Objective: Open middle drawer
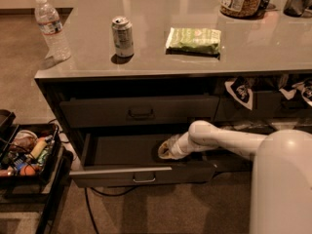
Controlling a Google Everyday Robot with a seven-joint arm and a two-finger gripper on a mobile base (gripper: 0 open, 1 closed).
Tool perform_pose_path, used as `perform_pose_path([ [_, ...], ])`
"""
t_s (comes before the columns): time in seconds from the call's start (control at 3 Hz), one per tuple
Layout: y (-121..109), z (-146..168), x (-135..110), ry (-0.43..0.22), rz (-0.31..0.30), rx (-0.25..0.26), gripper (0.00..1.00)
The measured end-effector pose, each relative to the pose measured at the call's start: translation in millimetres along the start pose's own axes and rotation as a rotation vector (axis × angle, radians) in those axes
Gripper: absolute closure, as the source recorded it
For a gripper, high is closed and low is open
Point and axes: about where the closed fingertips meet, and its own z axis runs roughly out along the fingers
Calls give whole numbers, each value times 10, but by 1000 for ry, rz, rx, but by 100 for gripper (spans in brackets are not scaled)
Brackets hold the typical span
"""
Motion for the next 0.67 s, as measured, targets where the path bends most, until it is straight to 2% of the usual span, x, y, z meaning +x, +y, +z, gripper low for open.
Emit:
perform_pose_path([
  [0.33, 11, 3, -10, -64, 29, -98, 100],
  [0.67, 322, -115, -136, -125, 54, -237, 100],
])
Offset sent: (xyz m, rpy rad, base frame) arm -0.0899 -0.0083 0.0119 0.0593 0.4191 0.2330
